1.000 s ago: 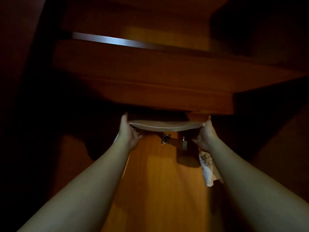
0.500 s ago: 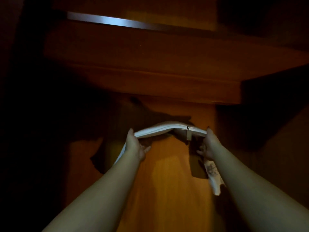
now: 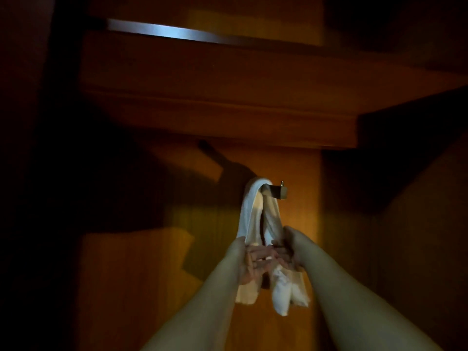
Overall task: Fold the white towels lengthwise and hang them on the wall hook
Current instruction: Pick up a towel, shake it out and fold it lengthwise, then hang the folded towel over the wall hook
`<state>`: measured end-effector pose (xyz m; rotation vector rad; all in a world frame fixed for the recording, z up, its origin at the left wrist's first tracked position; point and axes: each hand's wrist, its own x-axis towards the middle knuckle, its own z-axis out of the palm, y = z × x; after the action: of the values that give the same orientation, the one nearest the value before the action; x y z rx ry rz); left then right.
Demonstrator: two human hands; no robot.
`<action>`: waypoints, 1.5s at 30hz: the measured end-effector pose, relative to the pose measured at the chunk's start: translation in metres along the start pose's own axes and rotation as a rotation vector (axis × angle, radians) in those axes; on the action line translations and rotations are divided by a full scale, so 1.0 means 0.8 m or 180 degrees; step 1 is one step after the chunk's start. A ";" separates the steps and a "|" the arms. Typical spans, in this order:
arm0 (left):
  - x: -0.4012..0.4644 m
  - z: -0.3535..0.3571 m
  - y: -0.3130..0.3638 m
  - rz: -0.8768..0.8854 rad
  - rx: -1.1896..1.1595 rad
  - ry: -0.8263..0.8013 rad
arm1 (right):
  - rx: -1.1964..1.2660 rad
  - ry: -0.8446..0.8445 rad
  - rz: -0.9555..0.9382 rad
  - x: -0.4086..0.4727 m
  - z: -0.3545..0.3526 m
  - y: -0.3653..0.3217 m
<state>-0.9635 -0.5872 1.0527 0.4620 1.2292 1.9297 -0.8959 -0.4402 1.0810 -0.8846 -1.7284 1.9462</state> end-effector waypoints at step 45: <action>-0.309 -0.073 -0.332 0.0035 0.4806 -0.1161 | -0.3398 0.0785 0.0225 -0.403 -0.119 0.444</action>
<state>-0.7356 -0.7539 0.8178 1.4427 2.1925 0.5064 -0.5555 -0.6408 0.7932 -1.4277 -2.5647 0.7559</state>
